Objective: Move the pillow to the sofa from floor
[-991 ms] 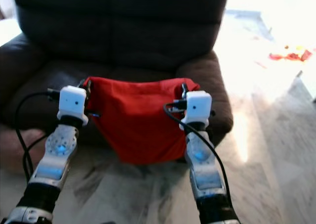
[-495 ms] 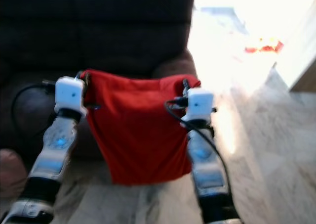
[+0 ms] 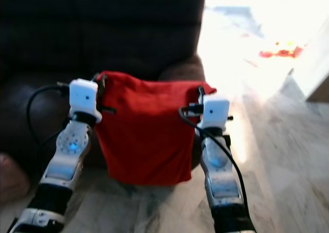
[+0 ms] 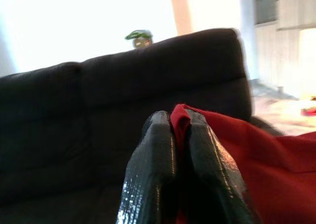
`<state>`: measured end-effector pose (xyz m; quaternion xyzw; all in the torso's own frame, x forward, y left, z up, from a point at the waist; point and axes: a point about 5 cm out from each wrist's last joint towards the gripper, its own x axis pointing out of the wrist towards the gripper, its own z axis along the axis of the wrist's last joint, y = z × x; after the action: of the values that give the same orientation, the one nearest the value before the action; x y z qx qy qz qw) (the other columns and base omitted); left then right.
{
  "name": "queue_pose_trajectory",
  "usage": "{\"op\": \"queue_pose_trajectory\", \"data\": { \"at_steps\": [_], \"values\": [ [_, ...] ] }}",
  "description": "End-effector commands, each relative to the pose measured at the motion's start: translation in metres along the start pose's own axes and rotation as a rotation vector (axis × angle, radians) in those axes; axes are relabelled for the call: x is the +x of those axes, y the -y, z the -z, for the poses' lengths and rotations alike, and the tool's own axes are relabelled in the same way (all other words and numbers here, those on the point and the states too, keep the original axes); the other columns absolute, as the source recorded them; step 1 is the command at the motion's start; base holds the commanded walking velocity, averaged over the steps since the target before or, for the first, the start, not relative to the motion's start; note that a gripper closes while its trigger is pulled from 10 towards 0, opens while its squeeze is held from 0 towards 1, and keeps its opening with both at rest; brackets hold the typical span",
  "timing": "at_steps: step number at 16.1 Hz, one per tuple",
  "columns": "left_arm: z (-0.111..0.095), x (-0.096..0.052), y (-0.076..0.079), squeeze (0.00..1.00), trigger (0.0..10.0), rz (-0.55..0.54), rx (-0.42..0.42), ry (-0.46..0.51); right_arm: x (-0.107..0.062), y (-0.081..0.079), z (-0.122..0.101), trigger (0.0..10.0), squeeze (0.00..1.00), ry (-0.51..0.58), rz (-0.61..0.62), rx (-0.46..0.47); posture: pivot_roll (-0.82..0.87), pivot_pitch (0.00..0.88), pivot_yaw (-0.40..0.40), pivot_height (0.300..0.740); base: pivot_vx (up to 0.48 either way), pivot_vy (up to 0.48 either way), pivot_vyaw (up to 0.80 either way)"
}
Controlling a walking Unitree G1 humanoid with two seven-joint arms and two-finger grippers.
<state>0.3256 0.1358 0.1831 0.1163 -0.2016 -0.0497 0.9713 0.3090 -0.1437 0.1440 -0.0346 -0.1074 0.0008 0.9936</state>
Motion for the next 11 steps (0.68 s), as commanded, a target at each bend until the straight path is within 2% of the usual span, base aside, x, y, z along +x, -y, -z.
{"op": "queue_pose_trajectory", "data": {
  "at_steps": [1,3,5,7,11],
  "values": [
    [-0.0106,0.0007,-0.0059,0.0,10.0,-0.013,-0.002,0.055,0.0066,-0.0036,-0.0194,10.0,0.0,0.091,-0.005,0.009,0.0,0.0,-0.035,0.74,0.0,0.0,0.0],
    [-0.0101,0.0013,-0.0064,0.0,10.0,-0.012,-0.01,0.049,0.0064,-0.0034,-0.0184,10.0,0.0,0.085,0.0,0.005,0.0,0.0,-0.034,0.74,0.0,0.161,0.0],
    [-0.0094,0.001,-0.0072,0.0,10.0,-0.013,-0.011,0.041,0.0064,-0.0036,-0.0164,10.0,0.0,0.066,0.003,0.017,0.0,0.0,-0.034,0.74,0.0,0.48,-0.21],
    [-0.0096,0.001,-0.0072,0.0,10.0,-0.011,-0.009,0.042,0.0063,-0.0034,-0.016,10.0,0.0,0.068,0.003,0.019,0.0,0.0,-0.034,0.74,0.0,0.48,-0.78],
    [-0.0087,0.0005,-0.0072,0.0,10.0,-0.005,-0.008,0.037,0.0059,-0.0037,-0.0166,10.0,0.0,0.072,0.009,0.004,0.0,0.0,-0.031,0.74,0.0,0.47,0.0]
  ]
}}
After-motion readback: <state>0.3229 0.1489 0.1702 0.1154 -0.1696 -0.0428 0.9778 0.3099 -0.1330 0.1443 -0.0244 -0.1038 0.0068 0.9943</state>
